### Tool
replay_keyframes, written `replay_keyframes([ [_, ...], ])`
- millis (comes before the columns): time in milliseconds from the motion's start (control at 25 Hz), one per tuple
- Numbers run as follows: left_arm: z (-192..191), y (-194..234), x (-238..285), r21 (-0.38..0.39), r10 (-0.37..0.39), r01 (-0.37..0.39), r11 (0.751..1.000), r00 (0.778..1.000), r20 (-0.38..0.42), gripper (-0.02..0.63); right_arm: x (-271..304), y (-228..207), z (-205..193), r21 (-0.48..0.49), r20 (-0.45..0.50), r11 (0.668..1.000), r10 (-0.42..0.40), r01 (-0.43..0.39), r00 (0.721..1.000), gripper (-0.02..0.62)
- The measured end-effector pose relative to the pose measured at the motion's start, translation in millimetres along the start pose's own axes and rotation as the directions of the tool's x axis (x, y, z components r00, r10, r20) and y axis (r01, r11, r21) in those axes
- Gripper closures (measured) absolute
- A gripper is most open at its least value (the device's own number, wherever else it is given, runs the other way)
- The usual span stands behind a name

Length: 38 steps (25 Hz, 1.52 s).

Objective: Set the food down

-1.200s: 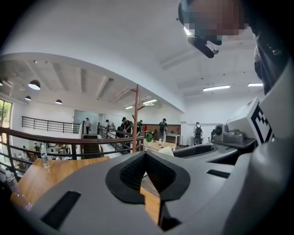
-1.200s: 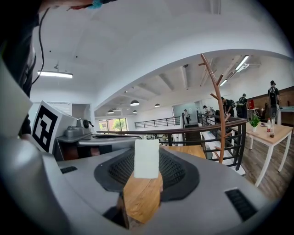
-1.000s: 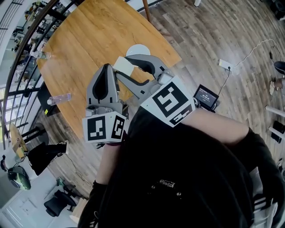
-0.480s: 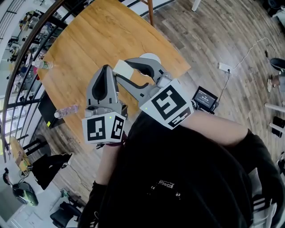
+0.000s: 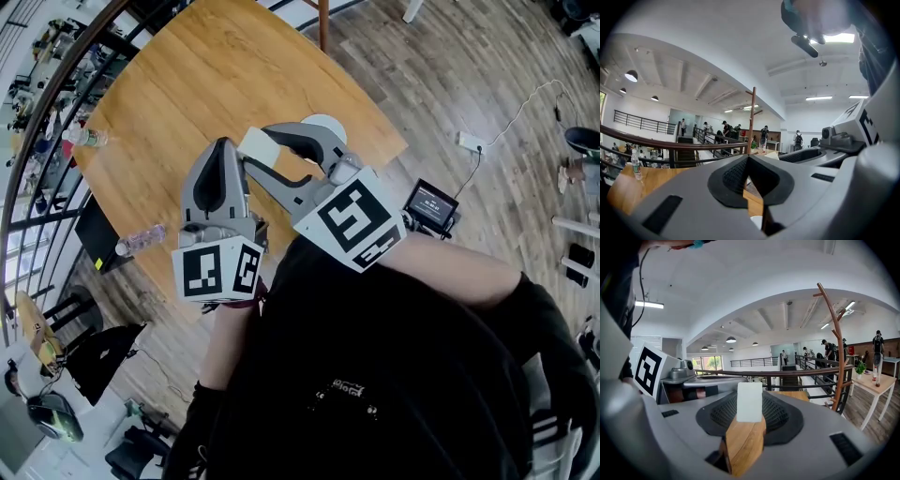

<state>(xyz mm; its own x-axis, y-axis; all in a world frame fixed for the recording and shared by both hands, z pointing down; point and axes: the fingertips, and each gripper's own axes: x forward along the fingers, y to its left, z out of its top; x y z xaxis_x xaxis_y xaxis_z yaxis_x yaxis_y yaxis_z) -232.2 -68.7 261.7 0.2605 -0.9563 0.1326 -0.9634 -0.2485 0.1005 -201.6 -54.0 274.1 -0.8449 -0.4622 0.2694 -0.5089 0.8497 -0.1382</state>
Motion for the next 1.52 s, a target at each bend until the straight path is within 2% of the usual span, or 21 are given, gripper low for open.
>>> replay_keyframes([
  [360, 18, 11, 21, 0.016, 0.057, -0.058, 0.998, 0.998, 0.009, 0.603, 15, -19, 22, -0.022, 0.021, 0.997, 0.072, -0.072, 0.997, 0.425],
  [680, 24, 11, 32, 0.019, 0.078, -0.078, 0.997, 0.997, 0.011, 0.603, 18, -31, 30, -0.035, 0.029, 0.995, 0.098, -0.097, 0.995, 0.425],
  [1040, 13, 13, 46, -0.023, 0.056, -0.056, 0.998, 0.998, -0.029, 0.603, 24, -44, 22, -0.009, 0.006, 0.997, 0.080, -0.080, 0.997, 0.425],
  [1520, -15, -6, 60, -0.047, 0.004, -0.009, 0.999, 0.996, -0.085, 0.603, 14, -63, -5, 0.040, -0.040, 0.999, 0.029, -0.027, 0.999, 0.425],
])
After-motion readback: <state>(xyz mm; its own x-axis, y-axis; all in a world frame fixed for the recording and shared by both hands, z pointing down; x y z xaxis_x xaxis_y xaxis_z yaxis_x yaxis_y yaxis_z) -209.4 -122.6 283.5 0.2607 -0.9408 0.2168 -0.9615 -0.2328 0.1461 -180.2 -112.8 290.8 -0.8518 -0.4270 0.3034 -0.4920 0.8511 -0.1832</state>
